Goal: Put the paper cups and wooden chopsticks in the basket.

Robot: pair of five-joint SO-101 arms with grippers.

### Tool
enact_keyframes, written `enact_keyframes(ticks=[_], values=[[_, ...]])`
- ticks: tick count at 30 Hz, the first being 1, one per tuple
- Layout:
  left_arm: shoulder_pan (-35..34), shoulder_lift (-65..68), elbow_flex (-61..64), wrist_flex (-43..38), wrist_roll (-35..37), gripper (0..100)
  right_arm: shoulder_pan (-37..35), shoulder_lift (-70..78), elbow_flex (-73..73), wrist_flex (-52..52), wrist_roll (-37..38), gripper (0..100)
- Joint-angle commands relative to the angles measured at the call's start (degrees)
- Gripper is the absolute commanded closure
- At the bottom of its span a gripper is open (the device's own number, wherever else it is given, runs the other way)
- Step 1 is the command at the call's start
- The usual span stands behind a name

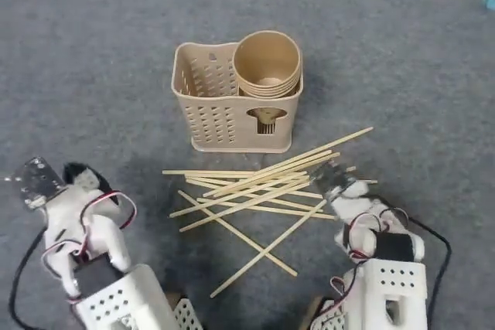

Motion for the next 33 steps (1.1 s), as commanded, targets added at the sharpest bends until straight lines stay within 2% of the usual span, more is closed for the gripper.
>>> enact_keyframes(ticks=[1, 3, 6, 9, 15, 18, 25, 30, 33], values=[[-0.62, -0.70, 1.89, -2.90, -0.88, 99, -6.81, -1.01, -6.68, 5.93, 5.54, 98.6], [-0.44, -0.79, 2.51, -3.52, -0.88, 99, -11.91, -1.01, -9.41, 9.27, 5.98, 94.5], [-0.44, -0.44, 2.77, -5.19, -0.79, 98, -20.35, -1.01, -12.48, 12.79, 5.89, 81.6], [-0.44, -0.44, 2.77, -5.01, -0.44, 92, -29.49, -0.48, -13.80, 13.23, 5.71, 72.5], [-0.53, -0.44, 1.80, -3.69, 1.85, 89, -49.19, -0.40, -15.03, 13.41, 1.41, 72.2], [-0.62, -0.44, 1.45, -3.69, 1.93, 89, -56.22, -0.40, -15.12, 12.70, 0.26, 72.2], [-3.96, 6.07, -1.54, -4.75, 2.11, 89, -58.68, -0.04, -15.21, 5.58, 0.53, 72.2], [-5.98, 22.07, -5.76, -13.19, 2.20, 89, -60.79, 9.19, -16.97, -0.13, 0.35, 72.2], [-6.24, 32.09, -9.10, -18.37, 5.01, 89, -63.69, 18.68, -19.69, -1.19, 0.26, 72.2]])
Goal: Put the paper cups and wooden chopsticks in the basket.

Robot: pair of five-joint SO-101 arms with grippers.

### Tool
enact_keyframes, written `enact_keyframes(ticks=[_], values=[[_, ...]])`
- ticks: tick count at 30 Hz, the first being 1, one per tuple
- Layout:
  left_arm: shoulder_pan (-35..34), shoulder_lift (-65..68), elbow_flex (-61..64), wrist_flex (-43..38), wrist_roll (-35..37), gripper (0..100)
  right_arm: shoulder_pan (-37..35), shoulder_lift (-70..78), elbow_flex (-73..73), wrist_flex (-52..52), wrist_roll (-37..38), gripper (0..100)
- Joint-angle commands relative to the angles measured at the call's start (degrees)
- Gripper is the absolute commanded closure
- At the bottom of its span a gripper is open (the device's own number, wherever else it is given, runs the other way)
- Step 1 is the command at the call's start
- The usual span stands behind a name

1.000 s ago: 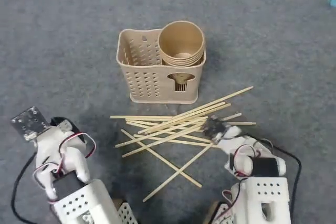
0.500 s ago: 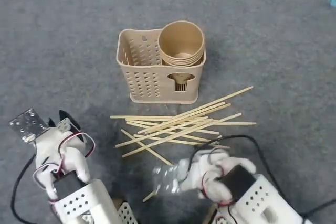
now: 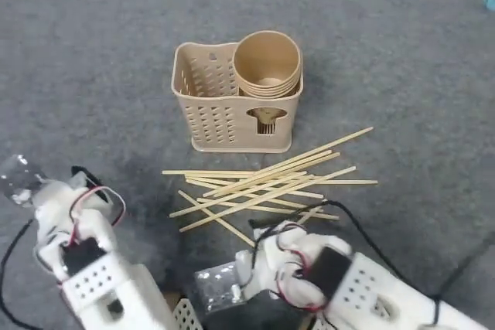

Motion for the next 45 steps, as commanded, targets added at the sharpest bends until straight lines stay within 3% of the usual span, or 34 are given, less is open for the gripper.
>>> enact_keyframes(ticks=[1, 5, 9, 12, 22, 27, 37, 45], values=[[-0.53, 12.48, -5.67, -7.38, 2.99, 89, -3.12, 11.12, -6.42, -2.59, -0.79, 72.2], [-2.55, 24.00, -10.68, -11.34, 3.52, 89, -4.35, 22.90, -10.29, -6.29, -1.93, 74.0], [-4.75, 33.32, -14.73, -14.59, 4.40, 89, -5.49, 31.60, -11.87, -14.73, -8.79, 83.3], [-5.54, 38.95, -17.98, -14.51, 5.36, 89, -7.52, 35.82, -11.87, -16.31, -8.79, 82.7], [-5.54, 45.19, -21.41, -14.42, 5.45, 89, -7.43, 40.57, -11.60, -18.77, -8.62, 83.8], [-5.45, 45.36, -21.41, -14.42, 5.45, 89, -7.43, 40.75, -11.78, -20.35, -8.62, 98.9], [-5.10, 45.54, -21.41, -14.42, 5.27, 89, -3.91, 39.25, -11.78, -18.15, -8.97, 99.1], [-5.01, 45.63, -21.41, -14.51, 5.27, 89, -3.56, 18.15, -11.78, -11.74, -8.97, 99.1]])
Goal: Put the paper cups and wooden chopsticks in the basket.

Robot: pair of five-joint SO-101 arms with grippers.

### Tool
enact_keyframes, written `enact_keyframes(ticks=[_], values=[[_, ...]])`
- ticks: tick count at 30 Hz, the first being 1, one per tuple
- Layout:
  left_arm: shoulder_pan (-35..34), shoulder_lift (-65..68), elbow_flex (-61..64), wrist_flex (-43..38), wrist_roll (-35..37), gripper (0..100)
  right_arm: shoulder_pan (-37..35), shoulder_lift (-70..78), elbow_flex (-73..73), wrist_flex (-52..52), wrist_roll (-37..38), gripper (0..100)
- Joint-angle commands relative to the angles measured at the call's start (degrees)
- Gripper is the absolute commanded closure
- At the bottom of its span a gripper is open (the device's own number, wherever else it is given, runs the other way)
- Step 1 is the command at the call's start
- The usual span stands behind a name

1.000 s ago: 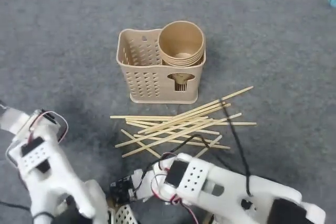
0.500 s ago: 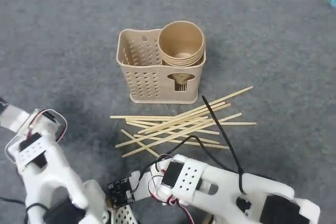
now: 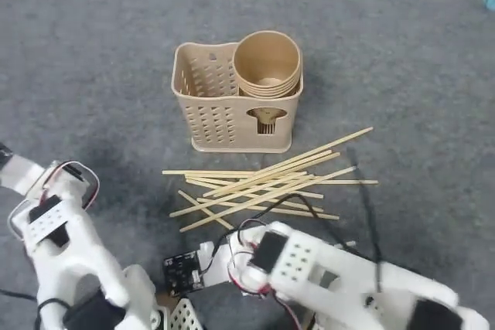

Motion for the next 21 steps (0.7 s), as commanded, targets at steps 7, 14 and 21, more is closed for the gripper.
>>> enact_keyframes(ticks=[7, 14, 21], values=[[0.09, -0.09, -2.33, -1.58, 0.62, 89, 3.74, -36.70, -2.90, -1.10, -0.70, 99.1], [0.09, -0.09, -2.24, -1.58, 0.53, 89, 14.64, -45.67, -2.55, -17.01, -10.99, 99.1], [0.09, -0.09, -2.15, -1.58, 0.53, 89, 19.91, -46.73, -2.46, -43.56, -38.07, 99.1]])
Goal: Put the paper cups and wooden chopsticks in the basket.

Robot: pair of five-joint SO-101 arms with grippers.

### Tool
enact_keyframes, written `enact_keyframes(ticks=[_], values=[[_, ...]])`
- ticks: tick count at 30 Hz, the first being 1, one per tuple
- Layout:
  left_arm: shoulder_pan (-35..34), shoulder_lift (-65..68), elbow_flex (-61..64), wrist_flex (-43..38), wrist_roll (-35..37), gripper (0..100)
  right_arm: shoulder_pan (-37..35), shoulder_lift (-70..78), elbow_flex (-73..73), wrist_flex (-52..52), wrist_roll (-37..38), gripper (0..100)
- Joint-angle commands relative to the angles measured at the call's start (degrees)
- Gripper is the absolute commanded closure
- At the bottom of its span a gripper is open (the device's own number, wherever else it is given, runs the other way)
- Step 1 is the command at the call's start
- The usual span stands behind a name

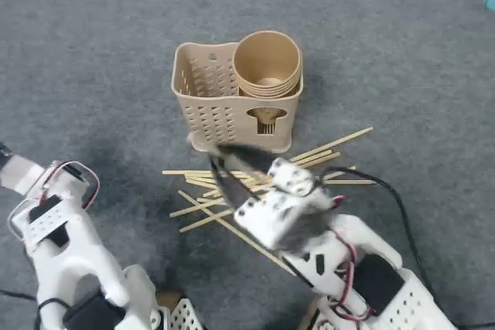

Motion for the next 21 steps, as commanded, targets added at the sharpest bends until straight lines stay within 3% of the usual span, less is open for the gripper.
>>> enact_keyframes(ticks=[1, 5, 10, 21], values=[[0.09, -0.09, -2.15, -1.58, 0.53, 89, 4.18, -0.92, -2.55, -14.64, -13.45, 99.1], [0.09, -0.09, -2.15, -1.58, 0.53, 89, 8.66, 2.07, -2.73, -27.30, -20.75, 99.1], [0.09, -0.09, -2.15, -1.58, 0.53, 89, 12.26, 11.12, -6.24, -38.64, -21.80, 99.1], [0.09, -0.09, -2.15, -1.58, 0.53, 89, 13.67, 43.47, -30.24, -44.00, -21.54, 99.1]])
